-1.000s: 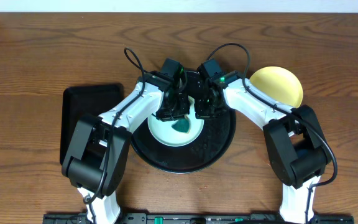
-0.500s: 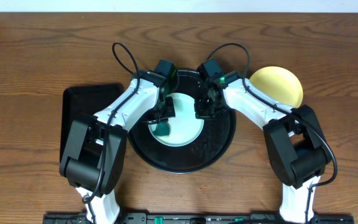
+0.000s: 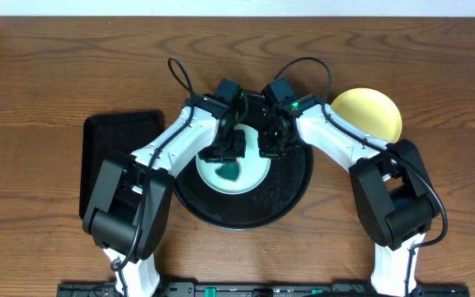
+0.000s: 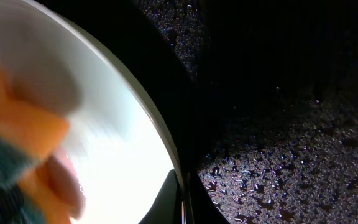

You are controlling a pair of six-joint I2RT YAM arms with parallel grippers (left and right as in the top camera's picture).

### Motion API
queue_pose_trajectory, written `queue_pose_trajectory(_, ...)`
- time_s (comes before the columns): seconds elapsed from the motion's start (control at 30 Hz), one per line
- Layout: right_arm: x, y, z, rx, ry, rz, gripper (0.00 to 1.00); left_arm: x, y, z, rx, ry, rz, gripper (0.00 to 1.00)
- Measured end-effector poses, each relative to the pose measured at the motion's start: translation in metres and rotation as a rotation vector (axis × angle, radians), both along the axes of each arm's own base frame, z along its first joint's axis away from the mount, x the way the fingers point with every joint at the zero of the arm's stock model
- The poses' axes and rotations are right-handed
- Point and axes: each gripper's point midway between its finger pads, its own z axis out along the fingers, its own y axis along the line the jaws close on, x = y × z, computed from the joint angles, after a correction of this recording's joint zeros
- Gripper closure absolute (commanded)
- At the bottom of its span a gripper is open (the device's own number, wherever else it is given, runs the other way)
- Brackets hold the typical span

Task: Clean dirty plates on tray and stack at the side
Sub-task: 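Scrub the green plate with the left sponge while right gripper holds rim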

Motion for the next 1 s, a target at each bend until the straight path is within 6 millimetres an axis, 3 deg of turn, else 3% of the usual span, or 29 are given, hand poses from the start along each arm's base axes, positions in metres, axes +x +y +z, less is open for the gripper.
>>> queue_pose_trajectory(0.13,0.0,0.0,0.0,0.0,0.0,0.0,0.99,0.03,0.003,0.002,0.037,-0.135,0.012,0.92)
queue_pose_trajectory(0.27,0.0,0.0,0.0,0.0,0.0,0.0,0.99,0.041,0.019,0.002,0.135,-0.193,0.026,0.92)
queue_pose_trajectory(0.4,0.0,0.0,0.0,0.0,0.001,0.0,0.99,0.028,0.041,-0.001,0.245,-0.151,0.026,0.92)
queue_pose_trajectory(0.57,0.0,0.0,0.0,0.001,0.0,0.0,0.99,0.002,0.051,-0.002,0.29,-0.046,0.007,0.93)
queue_pose_trajectory(0.8,0.0,0.001,0.0,0.002,-0.001,0.0,0.99,-0.025,0.021,-0.002,0.102,0.096,-0.013,0.92)
queue_pose_trajectory(1.0,0.0,0.001,0.0,0.002,-0.001,0.0,0.99,-0.019,-0.011,0.004,-0.073,0.086,-0.029,0.92)
